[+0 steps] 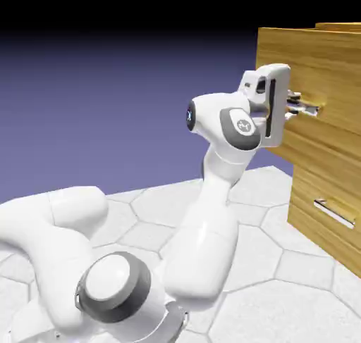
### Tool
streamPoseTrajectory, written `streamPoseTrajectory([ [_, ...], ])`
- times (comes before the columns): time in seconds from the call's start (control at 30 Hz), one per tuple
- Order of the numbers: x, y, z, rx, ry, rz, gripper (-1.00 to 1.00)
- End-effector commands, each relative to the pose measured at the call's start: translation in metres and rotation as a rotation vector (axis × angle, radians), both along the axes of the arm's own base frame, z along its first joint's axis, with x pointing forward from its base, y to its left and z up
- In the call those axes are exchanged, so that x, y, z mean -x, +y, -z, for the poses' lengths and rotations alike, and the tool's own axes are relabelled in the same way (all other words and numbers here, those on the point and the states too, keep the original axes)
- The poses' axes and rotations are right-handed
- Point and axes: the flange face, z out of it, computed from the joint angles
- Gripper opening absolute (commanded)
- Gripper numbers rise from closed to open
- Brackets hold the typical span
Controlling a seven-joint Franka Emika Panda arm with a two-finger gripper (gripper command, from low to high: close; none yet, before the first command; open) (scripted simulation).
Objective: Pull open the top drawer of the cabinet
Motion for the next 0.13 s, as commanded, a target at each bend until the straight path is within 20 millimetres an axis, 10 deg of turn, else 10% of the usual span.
streamPoseTrajectory([
  [0.0, 0.0, 0.0, 0.0, 0.0, -0.003, 0.001, -1.0],
  [0.03, 0.0, 0.0, 0.0, 0.0, -0.003, 0.001, 1.0],
  [0.1, 0.013, -0.001, -0.001, -0.001, -0.004, 0.001, 1.0],
])
